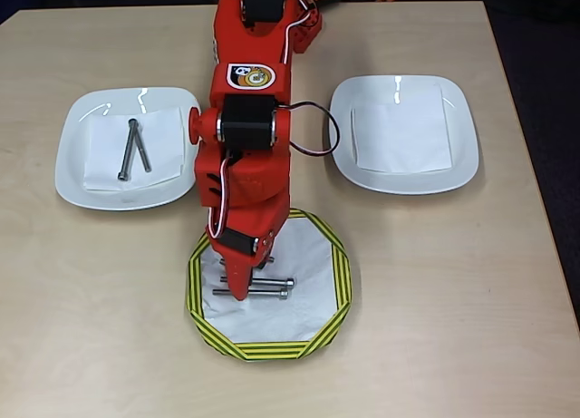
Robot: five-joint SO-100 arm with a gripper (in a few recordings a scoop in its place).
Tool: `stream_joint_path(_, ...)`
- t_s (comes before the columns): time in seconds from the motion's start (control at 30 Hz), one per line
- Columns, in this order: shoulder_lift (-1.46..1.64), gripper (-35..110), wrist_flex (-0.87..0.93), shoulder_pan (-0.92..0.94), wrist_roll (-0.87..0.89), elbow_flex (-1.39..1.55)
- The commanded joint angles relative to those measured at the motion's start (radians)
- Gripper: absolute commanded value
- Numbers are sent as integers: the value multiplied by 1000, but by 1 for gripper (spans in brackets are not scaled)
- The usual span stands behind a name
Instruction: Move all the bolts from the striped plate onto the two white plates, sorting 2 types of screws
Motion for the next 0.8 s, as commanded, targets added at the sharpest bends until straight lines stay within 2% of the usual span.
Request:
stream_joint_path(0.0, -3, 18, 6, -11, -9, -2)
stream_joint_path(0.33, -178, 14, 8, -20, 3, -225)
stream_joint_path(0.53, -227, 0, 21, -18, 49, -362)
stream_joint_path(0.77, -195, 0, 74, -12, 54, -399)
